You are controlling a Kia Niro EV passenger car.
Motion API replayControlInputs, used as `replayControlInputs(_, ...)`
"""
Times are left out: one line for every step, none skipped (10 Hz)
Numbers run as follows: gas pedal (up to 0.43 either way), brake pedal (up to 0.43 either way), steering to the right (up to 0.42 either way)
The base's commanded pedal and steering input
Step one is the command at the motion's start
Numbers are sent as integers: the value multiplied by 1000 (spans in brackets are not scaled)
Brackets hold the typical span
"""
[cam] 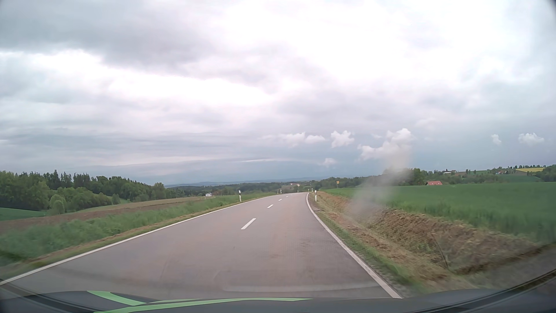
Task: Follow the waypoints while adhering to traffic rules and regulations
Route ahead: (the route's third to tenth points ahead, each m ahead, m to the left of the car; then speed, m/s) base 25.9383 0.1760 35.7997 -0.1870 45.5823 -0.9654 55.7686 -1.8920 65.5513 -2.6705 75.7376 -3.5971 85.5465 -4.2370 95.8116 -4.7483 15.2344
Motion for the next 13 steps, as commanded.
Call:
replayControlInputs(0, 0, 12)
replayControlInputs(0, 6, 13)
replayControlInputs(0, 6, 12)
replayControlInputs(0, 12, 13)
replayControlInputs(0, 30, 13)
replayControlInputs(0, 49, 12)
replayControlInputs(0, 61, 12)
replayControlInputs(0, 67, 13)
replayControlInputs(0, 73, 12)
replayControlInputs(0, 73, 12)
replayControlInputs(0, 79, 11)
replayControlInputs(0, 79, 11)
replayControlInputs(0, 79, 10)
